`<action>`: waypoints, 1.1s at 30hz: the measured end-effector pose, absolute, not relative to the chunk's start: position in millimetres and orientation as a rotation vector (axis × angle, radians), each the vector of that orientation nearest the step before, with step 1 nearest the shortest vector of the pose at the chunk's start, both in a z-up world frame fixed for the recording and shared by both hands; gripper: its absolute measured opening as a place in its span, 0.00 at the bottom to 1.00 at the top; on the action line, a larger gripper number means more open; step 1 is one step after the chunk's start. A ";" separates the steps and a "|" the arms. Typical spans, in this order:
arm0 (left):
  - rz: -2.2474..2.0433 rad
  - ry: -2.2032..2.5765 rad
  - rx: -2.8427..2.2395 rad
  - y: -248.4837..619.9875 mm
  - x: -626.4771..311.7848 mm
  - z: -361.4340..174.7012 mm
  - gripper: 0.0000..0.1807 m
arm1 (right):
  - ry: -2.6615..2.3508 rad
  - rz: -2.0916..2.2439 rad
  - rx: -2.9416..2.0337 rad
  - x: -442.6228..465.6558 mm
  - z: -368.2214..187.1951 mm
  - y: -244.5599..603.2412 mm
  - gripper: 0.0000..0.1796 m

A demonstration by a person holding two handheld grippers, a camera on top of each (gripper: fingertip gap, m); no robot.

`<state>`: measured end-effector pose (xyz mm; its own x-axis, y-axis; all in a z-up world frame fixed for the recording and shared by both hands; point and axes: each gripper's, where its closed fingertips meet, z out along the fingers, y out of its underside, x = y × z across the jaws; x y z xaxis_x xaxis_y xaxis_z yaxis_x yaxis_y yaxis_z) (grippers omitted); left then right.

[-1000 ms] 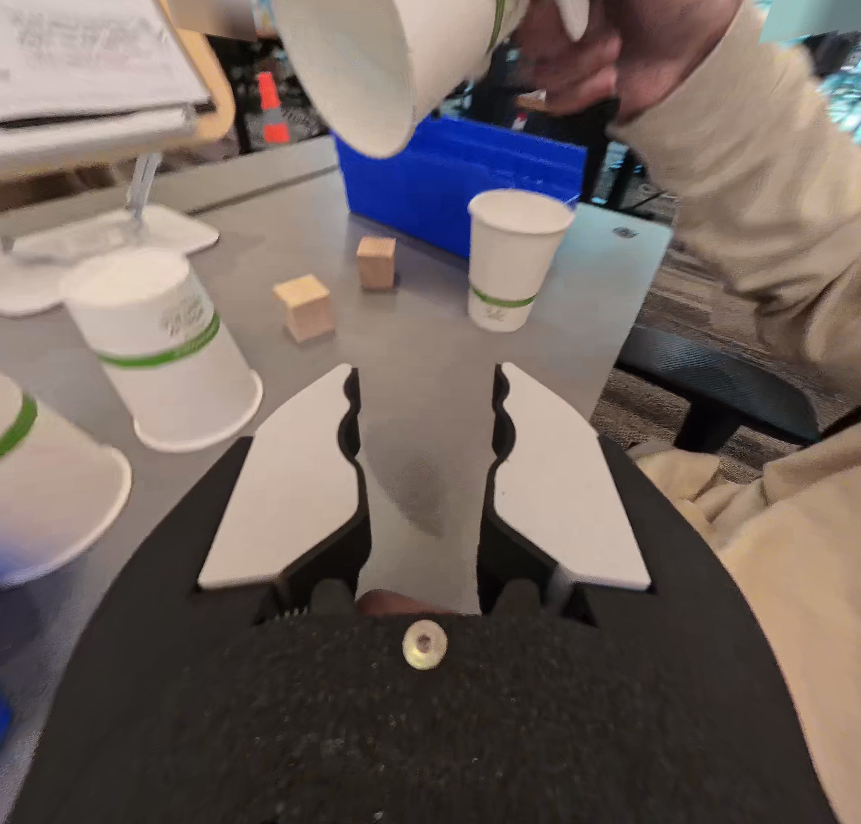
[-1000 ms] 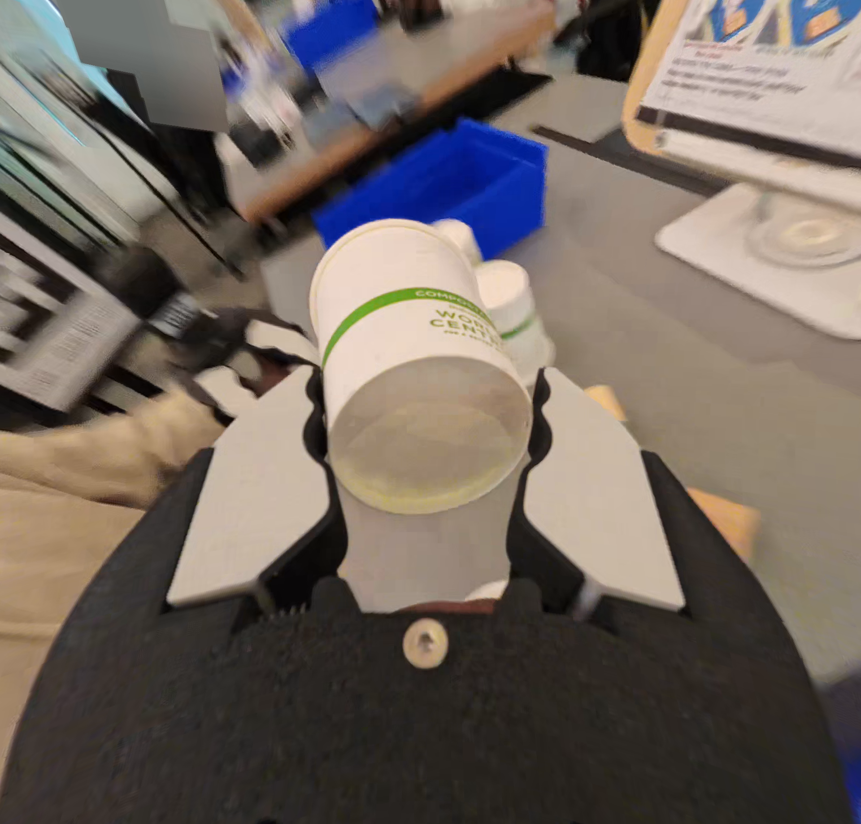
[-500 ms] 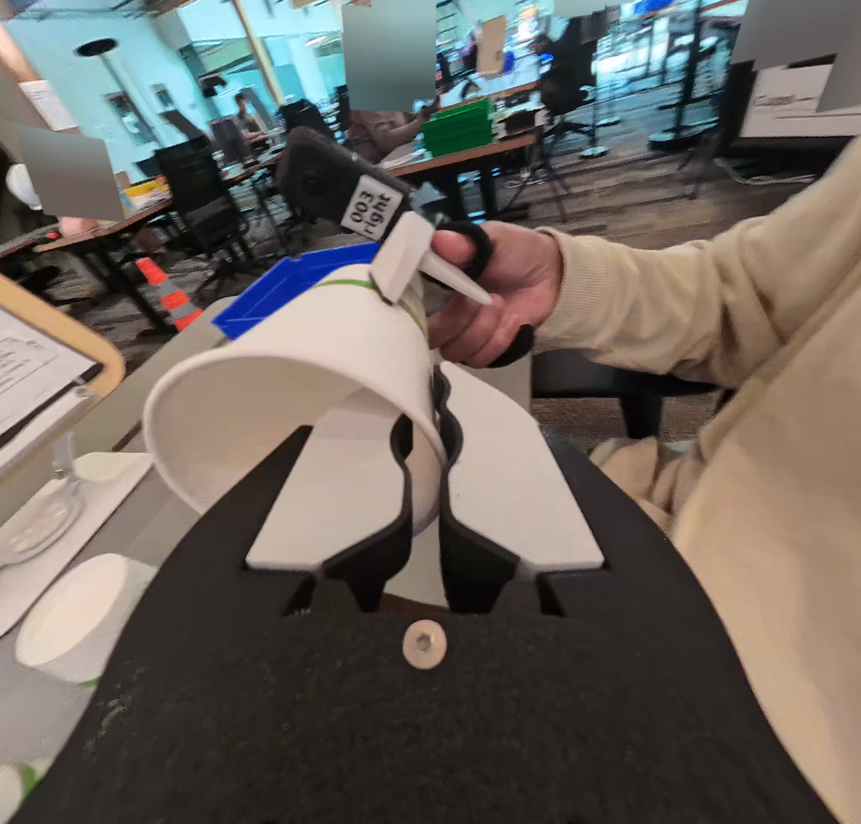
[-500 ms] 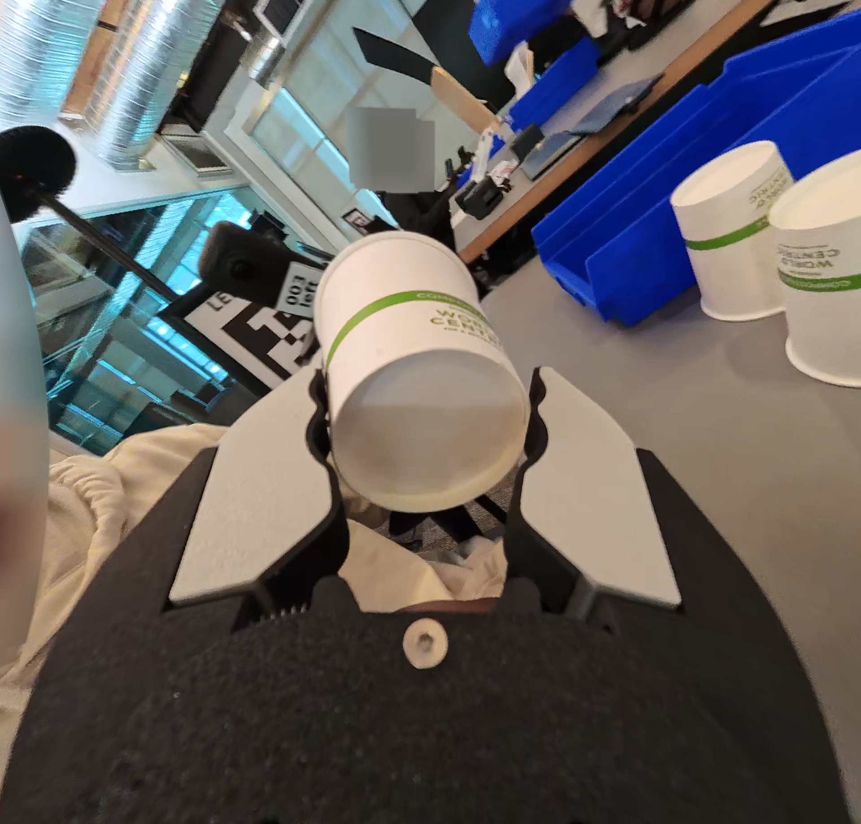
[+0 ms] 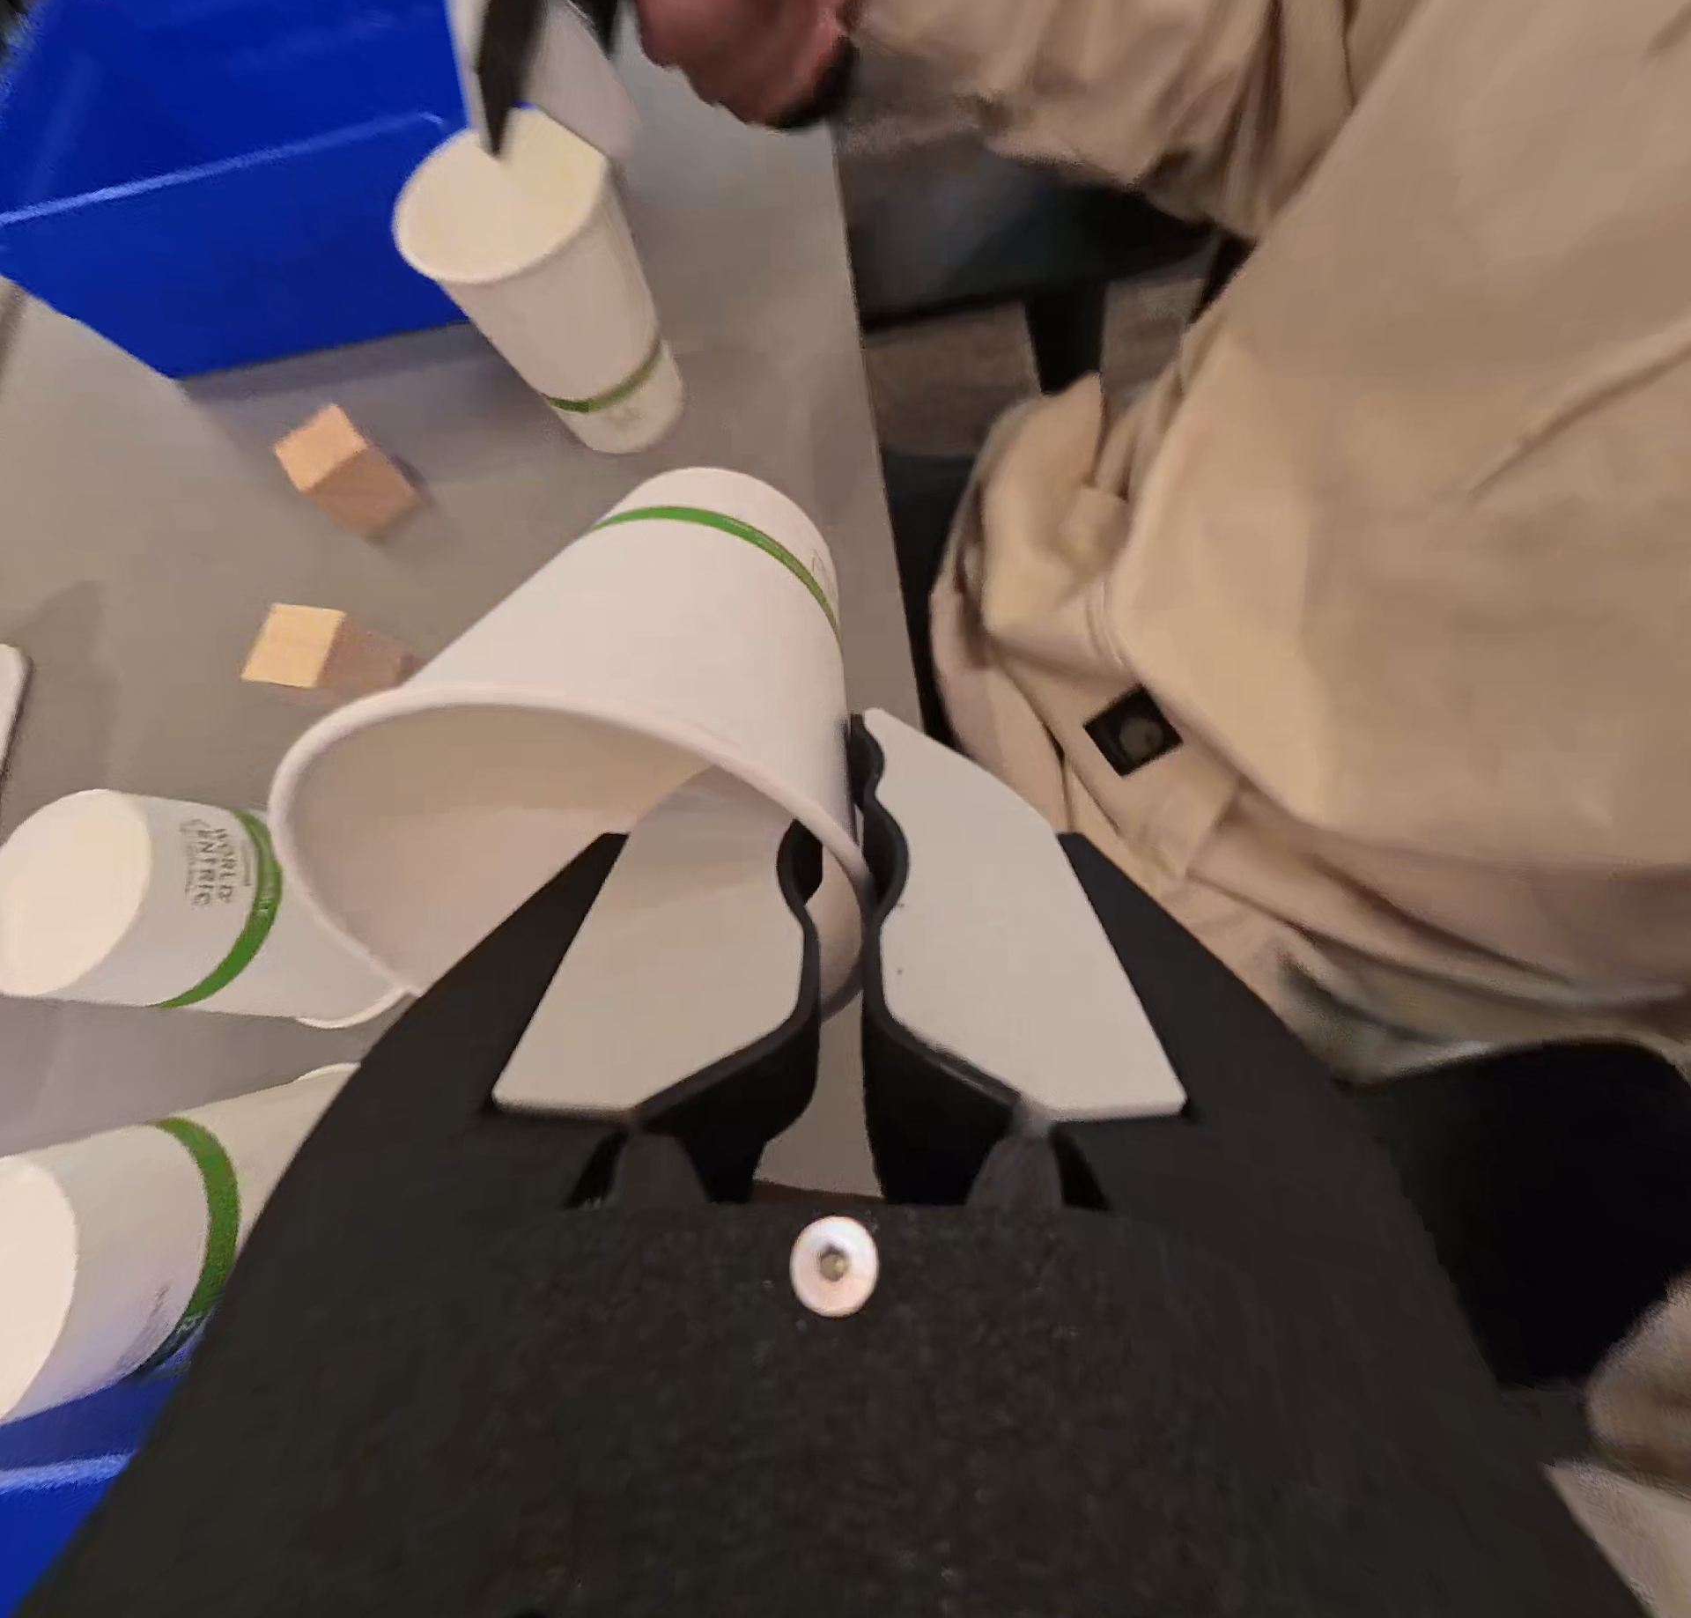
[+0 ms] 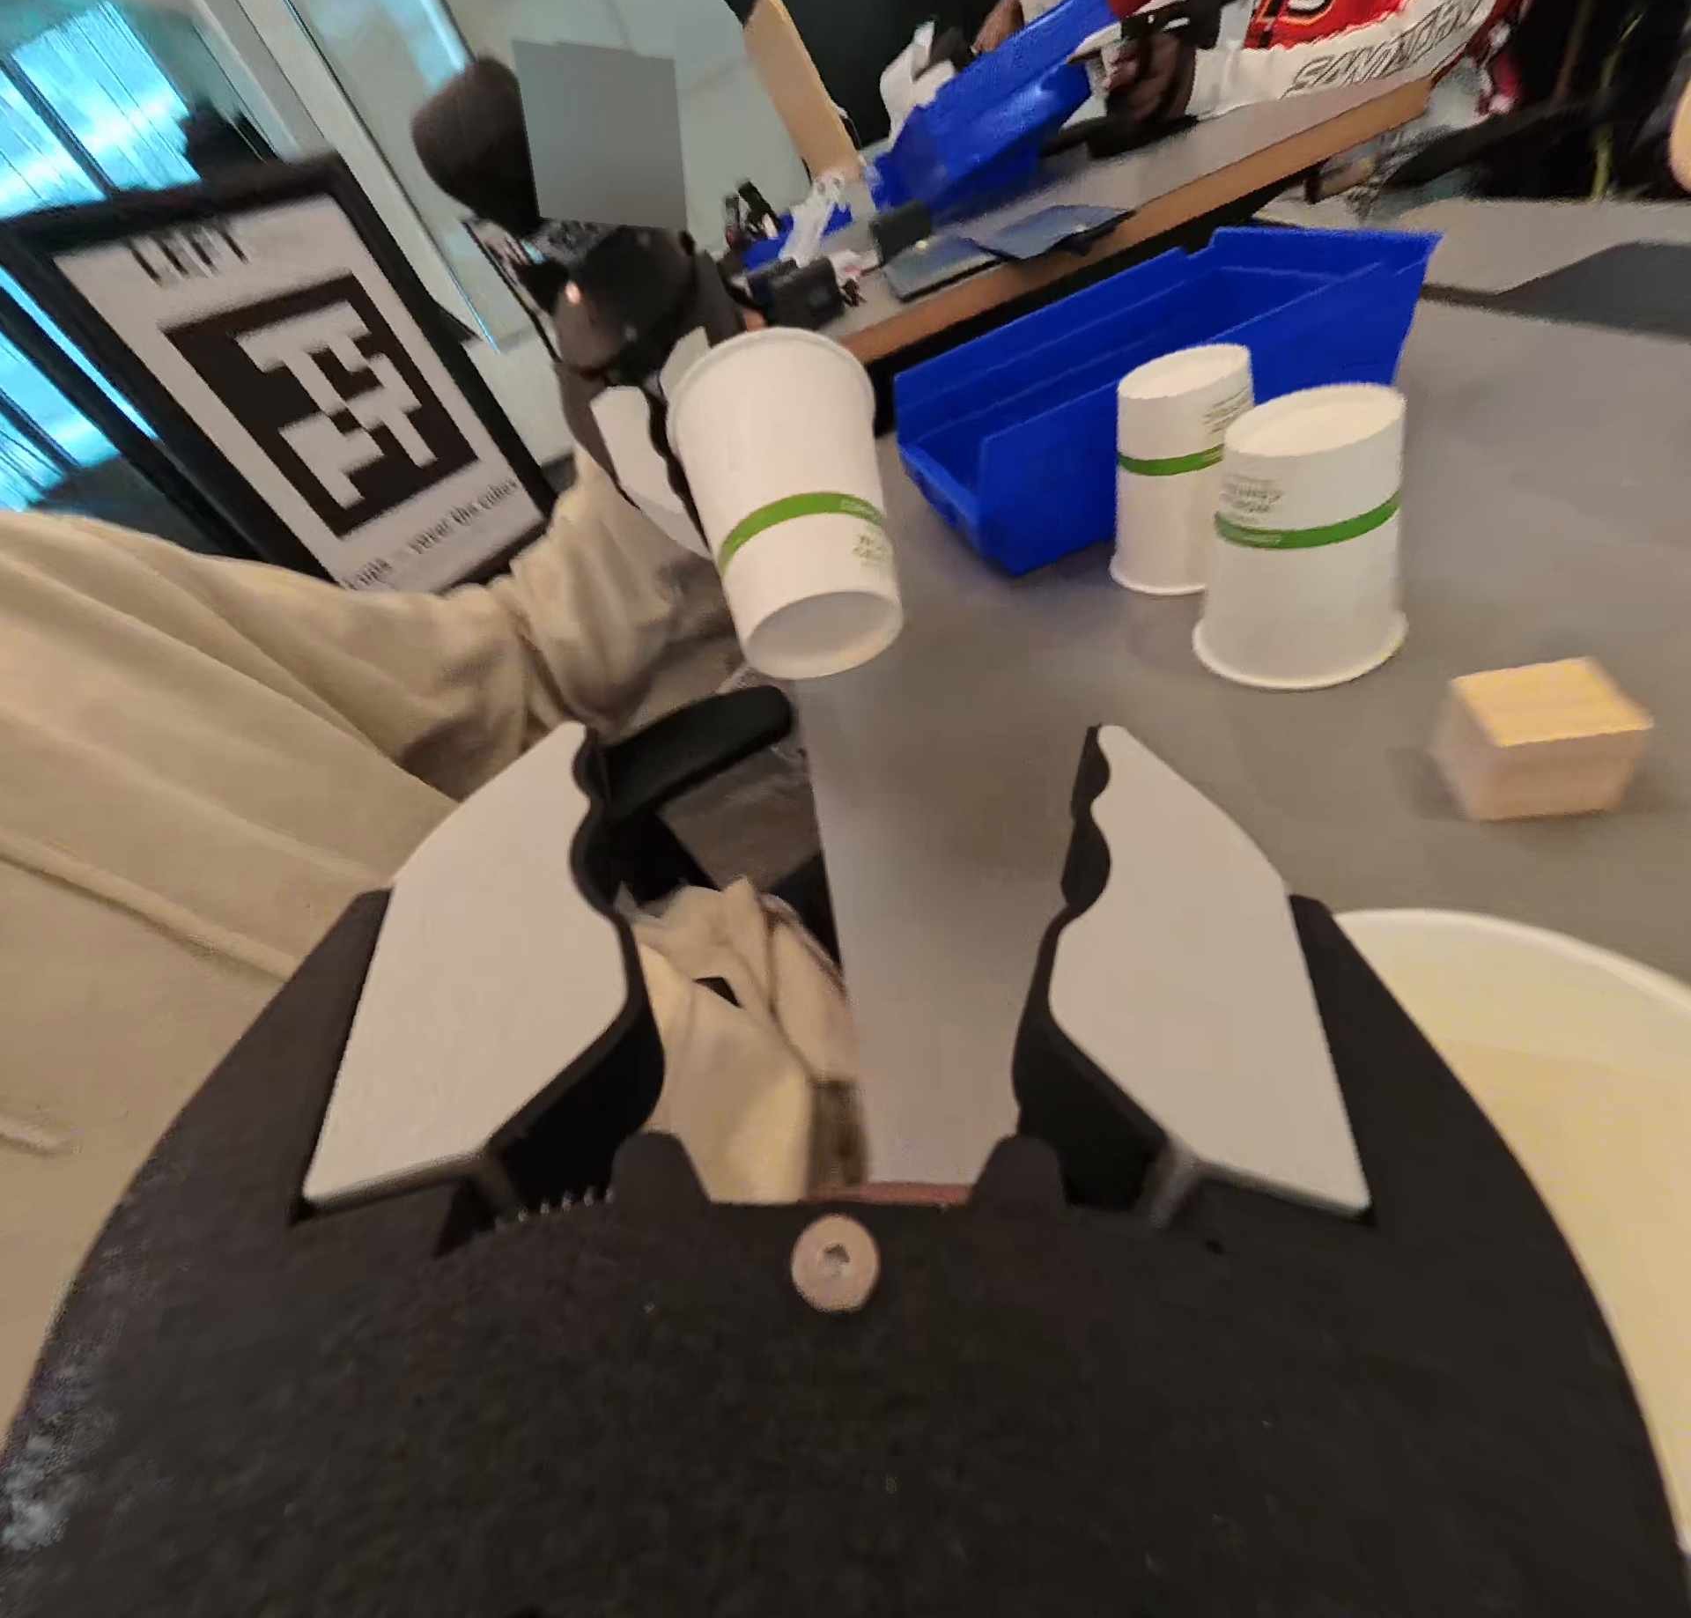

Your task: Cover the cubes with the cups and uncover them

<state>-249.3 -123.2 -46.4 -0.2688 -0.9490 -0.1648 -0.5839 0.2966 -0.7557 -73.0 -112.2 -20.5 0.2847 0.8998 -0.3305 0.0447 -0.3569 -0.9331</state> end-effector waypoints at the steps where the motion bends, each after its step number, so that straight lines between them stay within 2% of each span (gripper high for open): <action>1: -0.761 1.996 -1.356 -124.5 -248.6 -45.9 0.01 | -0.914 1.150 -1.653 -76.3 -17.8 -110.8 0.54; 11: -0.484 2.419 -1.215 -145.6 -190.1 -70.4 0.01 | -1.448 1.010 -1.781 -174.1 -55.0 -122.7 0.58; 13: -0.502 2.448 -1.181 -151.9 -180.1 -70.9 0.02 | -1.497 0.971 -1.829 -181.6 -66.5 -121.6 0.55; 14: -0.521 2.460 -1.182 -154.8 -177.8 -70.8 0.02 | -1.512 0.928 -1.862 -180.3 -72.1 -118.9 0.50; 16: -0.519 2.432 -1.202 -152.6 -175.5 -71.2 0.03 | -1.486 0.914 -1.873 -176.4 -71.5 -115.9 0.49; 17: -0.526 2.387 -1.216 -149.3 -174.0 -69.4 0.04 | -1.448 0.910 -1.871 -173.0 -69.4 -113.4 0.49; 20: -0.625 2.213 -1.238 -141.9 -177.4 -55.9 0.21 | -1.292 0.900 -1.878 -152.4 -62.8 -105.8 0.49; 24: -0.892 1.652 -1.265 -124.5 -181.4 -16.6 0.30 | -1.003 0.884 -1.837 -109.9 -47.6 -103.2 0.49; 26: -0.964 1.302 -1.359 -102.2 -188.8 -12.6 0.28 | -0.830 0.808 -1.741 -82.2 -30.7 -97.1 0.49; 28: -1.026 1.018 -1.483 -85.3 -197.4 -29.2 0.30 | -0.606 0.702 -1.638 -44.2 -10.0 -83.9 0.49; 33: -1.014 0.684 -1.650 -80.6 -202.3 -74.8 0.33 | -0.279 0.475 -1.578 29.2 -2.8 -57.2 0.49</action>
